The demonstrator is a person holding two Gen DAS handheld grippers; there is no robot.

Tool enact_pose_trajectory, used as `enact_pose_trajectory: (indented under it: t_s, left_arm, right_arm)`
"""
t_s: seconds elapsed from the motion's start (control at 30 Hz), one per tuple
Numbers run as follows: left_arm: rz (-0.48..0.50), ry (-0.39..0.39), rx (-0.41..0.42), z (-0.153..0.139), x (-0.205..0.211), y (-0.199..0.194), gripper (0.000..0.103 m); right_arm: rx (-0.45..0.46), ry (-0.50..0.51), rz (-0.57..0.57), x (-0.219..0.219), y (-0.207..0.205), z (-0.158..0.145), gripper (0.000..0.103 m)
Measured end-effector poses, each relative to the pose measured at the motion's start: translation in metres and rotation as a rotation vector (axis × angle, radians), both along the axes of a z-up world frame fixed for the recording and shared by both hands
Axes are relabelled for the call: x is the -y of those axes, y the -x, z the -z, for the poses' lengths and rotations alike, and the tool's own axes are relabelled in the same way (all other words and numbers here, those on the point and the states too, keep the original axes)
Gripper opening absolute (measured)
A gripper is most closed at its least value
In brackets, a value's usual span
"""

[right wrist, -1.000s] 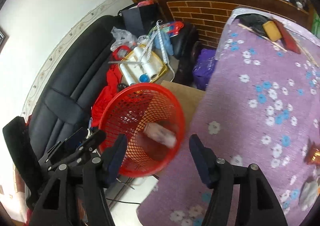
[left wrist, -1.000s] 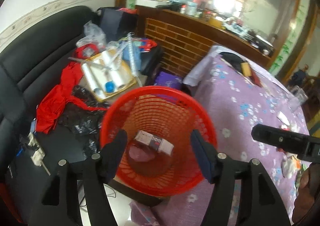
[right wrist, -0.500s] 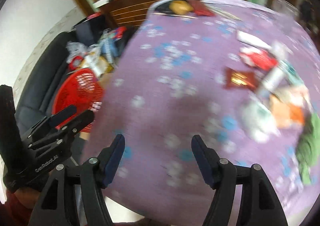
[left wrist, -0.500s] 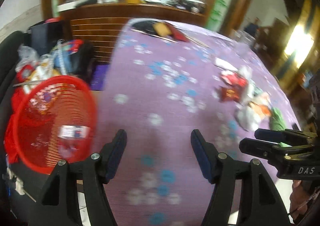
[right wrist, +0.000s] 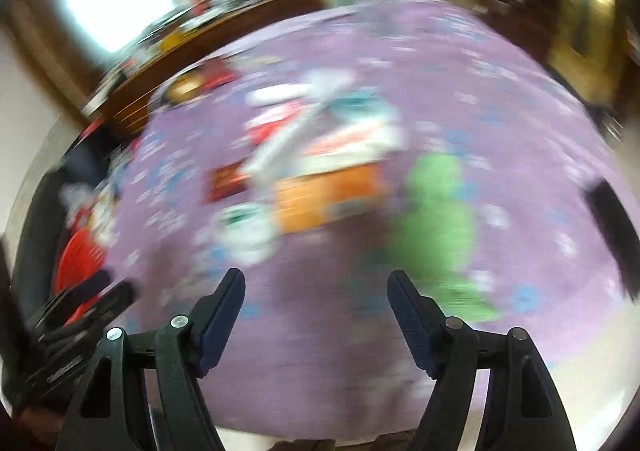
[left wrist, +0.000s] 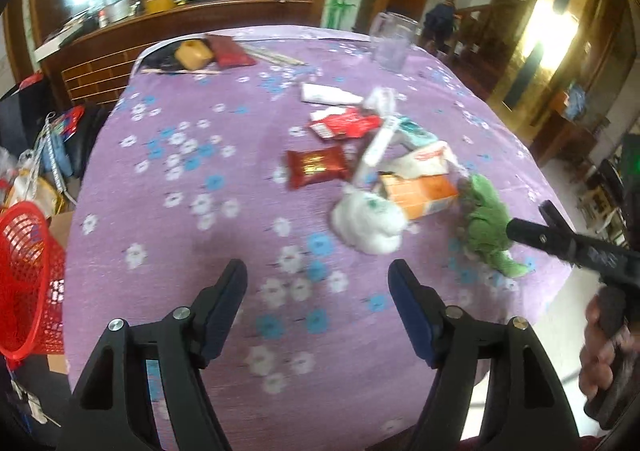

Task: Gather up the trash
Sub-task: 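Grasp the green towel with the right tool while the left tool grasps the white sock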

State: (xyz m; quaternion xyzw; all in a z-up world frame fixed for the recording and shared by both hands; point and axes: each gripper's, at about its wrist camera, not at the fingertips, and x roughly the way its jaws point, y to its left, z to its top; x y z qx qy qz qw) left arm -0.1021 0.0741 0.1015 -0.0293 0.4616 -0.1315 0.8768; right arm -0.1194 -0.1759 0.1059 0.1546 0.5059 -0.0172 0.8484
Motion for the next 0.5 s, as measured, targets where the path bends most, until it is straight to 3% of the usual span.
enact_pose_trajectory:
  t_s: [0.13,0.5]
  left_arm:
    - [0.018,-0.007,-0.019,0.0,0.021,-0.003,0.072]
    - [0.025,-0.071,-0.043,0.008,0.049,-0.016,0.075]
  right_arm:
    - [-0.036,-0.032,0.083,0.043,-0.005,0.018,0.078]
    - [-0.095,-0.027,0.023,0.049,-0.042,0.058,0.078]
